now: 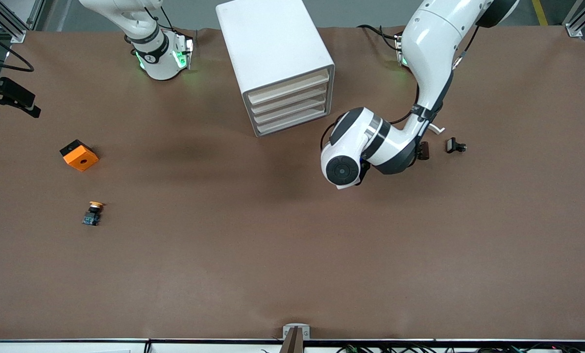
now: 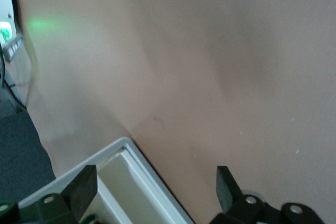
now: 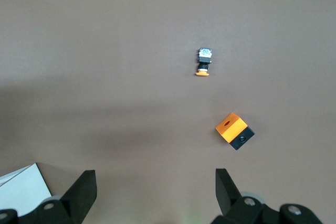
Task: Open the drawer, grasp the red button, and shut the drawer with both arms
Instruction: 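Lower the left gripper onto the top drawer handle and grasp it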
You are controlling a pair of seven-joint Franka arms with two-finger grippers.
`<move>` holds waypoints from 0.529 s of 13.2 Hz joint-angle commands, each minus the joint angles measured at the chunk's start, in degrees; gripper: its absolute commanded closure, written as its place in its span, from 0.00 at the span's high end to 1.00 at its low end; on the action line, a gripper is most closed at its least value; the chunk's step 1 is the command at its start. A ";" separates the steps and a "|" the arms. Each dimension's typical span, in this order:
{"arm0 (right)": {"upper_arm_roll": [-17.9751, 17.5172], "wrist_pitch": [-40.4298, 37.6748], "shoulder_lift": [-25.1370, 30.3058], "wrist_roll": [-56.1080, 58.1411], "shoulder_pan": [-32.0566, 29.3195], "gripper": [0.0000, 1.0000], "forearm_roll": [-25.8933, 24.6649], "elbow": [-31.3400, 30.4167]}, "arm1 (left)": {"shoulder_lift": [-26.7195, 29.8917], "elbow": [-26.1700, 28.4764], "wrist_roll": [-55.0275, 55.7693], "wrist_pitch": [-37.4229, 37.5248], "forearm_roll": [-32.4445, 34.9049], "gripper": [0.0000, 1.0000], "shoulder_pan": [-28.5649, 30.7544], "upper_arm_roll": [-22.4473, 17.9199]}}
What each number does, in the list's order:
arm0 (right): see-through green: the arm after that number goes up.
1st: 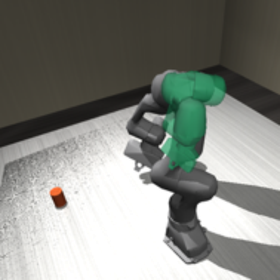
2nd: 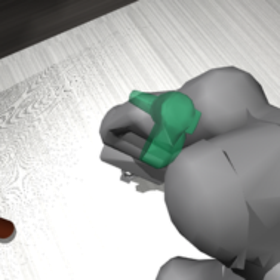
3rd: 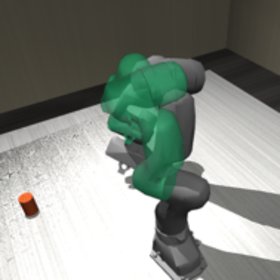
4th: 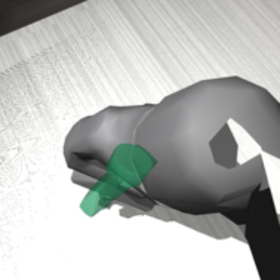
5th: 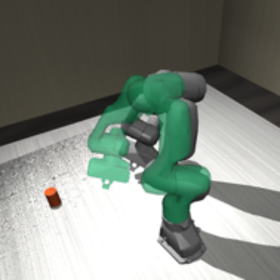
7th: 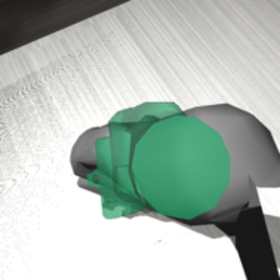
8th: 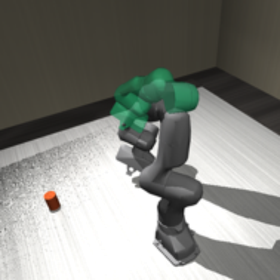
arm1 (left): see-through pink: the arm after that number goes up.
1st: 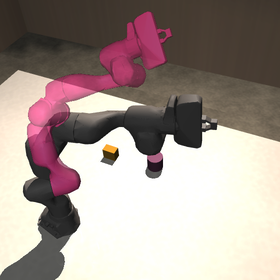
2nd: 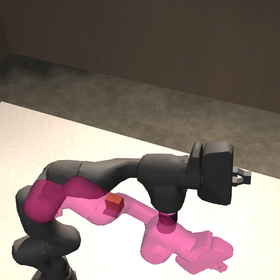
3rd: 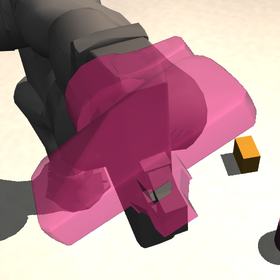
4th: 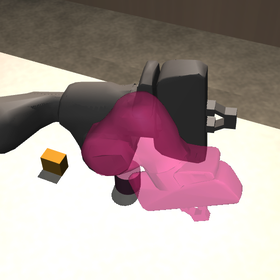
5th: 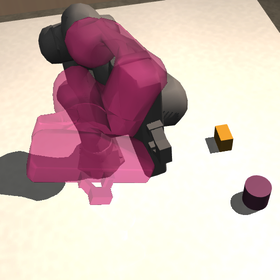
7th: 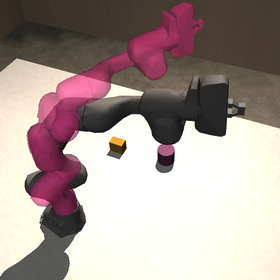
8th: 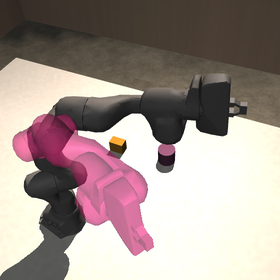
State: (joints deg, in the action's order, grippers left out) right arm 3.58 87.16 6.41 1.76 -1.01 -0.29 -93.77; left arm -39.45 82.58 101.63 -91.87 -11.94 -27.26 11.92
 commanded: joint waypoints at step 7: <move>-0.24 0.03 1.42 -0.18 -0.13 1.00 -0.50 -1.15 | -0.63 -2.42 9.10 0.55 -8.62 1.00 -2.71 -0.15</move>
State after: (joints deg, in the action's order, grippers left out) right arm 3.58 87.16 6.41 1.76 -1.01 -0.29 -93.77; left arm -39.45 82.25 107.72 -91.87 -19.02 -28.60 11.93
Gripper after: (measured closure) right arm 0.000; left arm 0.000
